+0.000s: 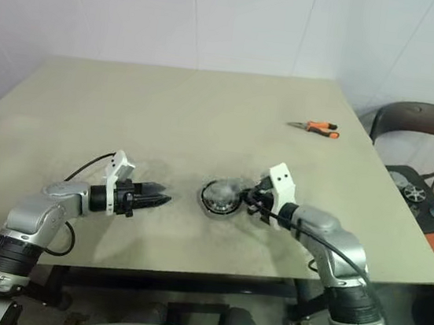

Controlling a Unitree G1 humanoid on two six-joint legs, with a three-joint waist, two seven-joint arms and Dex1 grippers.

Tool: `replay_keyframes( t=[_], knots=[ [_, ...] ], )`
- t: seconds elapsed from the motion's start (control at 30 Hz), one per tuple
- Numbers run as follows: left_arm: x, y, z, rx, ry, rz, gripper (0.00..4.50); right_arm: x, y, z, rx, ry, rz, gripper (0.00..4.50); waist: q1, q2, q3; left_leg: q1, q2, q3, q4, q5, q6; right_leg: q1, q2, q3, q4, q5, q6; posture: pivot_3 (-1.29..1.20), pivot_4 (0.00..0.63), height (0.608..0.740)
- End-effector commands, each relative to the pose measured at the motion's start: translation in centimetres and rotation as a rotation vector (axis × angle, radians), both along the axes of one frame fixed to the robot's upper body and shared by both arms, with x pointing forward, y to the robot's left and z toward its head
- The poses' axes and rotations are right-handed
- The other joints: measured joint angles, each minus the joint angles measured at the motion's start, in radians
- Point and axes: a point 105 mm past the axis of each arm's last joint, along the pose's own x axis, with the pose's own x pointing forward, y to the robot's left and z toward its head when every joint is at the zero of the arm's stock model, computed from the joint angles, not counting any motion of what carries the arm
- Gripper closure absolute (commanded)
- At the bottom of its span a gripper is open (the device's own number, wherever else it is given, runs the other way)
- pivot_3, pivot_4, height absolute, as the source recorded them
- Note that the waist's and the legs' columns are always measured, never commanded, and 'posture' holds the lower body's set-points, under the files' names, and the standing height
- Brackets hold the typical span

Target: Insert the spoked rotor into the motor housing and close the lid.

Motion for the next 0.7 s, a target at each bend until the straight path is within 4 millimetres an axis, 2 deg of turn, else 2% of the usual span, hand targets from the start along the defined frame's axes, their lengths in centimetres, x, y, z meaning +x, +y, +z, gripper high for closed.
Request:
replay_keyframes(
  t=[0.03, 0.13, 0.2, 0.3, 0.4, 0.47, 0.57, 0.63, 0.7],
  knots=[
    [0.4, 0.1, 1.0, -0.001, -0.045, 0.002, 2.09, 0.8, -0.9, 0.0, -0.093, -0.073, 0.024, 4.06, 0.001, 0.0, 0.0, 0.0, 0.0, 0.0, 0.0, 0.0, 0.0, 0.0, 0.0, 0.0, 0.0, 0.0, 0.0, 0.0, 0.0, 0.74],
    [0.3, 0.1, 1.0, 0.0, -0.045, 0.003, 2.09, 0.6, -2.0, -1.4, -0.151, -0.052, 0.044, 4.06, 0.002, 0.0, 0.0, 0.0, 0.0, 0.0, 0.0, 0.0, 0.0, 0.0, 0.0, 0.0, 0.0, 0.0, -0.001, 0.0, 0.0, 0.74],
    [0.3, 0.1, 1.0, 0.001, -0.046, 0.004, 2.09, -0.7, -2.9, -2.9, -0.187, 0.03, 0.109, 4.06, 0.006, 0.0, 0.0, 0.0, 0.0, 0.0, 0.0, 0.0, 0.0, 0.0, 0.0, 0.0, 0.0, 0.0, 0.0, 0.0, 0.0, 0.74],
    [0.4, 0.2, 1.1, 0.002, -0.049, 0.006, 2.09, -3.3, -5.4, -5.5, -0.348, 0.124, 0.248, 4.06, 0.023, 0.0, 0.0, 0.002, 0.0, 0.0, 0.0, 0.0, 0.0, 0.001, 0.0, 0.0, -0.001, 0.0, -0.001, 0.0, 0.0, 0.74],
    [0.4, 0.2, 1.1, 0.004, -0.05, 0.008, 2.09, -4.3, -7.3, -6.2, -0.398, 0.182, 0.291, 4.06, 0.047, -0.003, -0.002, 0.008, 0.0, -0.002, -0.002, -0.001, 0.001, 0.007, 0.0, -0.001, -0.005, -0.002, -0.004, 0.0, 0.0, 0.74],
    [0.4, 0.3, 1.1, 0.003, -0.051, 0.007, 2.09, -3.8, -7.9, -5.4, -0.381, 0.17, 0.273, 4.06, 0.054, -0.004, -0.003, 0.011, 0.0, -0.003, -0.002, -0.003, -0.001, 0.011, 0.0, -0.002, -0.008, -0.002, -0.004, 0.0, 0.0, 0.74],
    [0.3, 0.3, 1.2, -0.002, -0.05, 0.009, 2.09, -0.6, -7.1, -1.5, -0.259, 0.024, 0.16, 4.06, 0.054, -0.004, -0.004, 0.01, 0.0, -0.003, -0.002, -0.004, 0.0, 0.012, -0.001, -0.002, -0.011, -0.002, -0.004, 0.0, 0.0, 0.74],
    [0.3, 0.3, 1.3, -0.012, -0.05, 0.013, 2.09, 0.7, -5.8, 1.1, -0.206, -0.1, 0.141, 3.67, 0.047, -0.004, -0.003, 0.009, -0.001, -0.002, -0.002, -0.005, 0.001, 0.012, -0.002, -0.002, -0.011, -0.001, -0.004, 0.0, 0.0, 0.74],
    [0.3, 0.4, 1.3, -0.019, -0.051, 0.018, 2.09, 0.5, -4.3, 2.5, -0.169, -0.142, 0.184, 3.14, 0.044, -0.003, -0.003, 0.006, -0.001, 0.0, -0.002, -0.005, 0.001, 0.011, -0.003, -0.002, -0.011, 0.0, -0.003, 0.0, 0.0, 0.74]
  ],
)
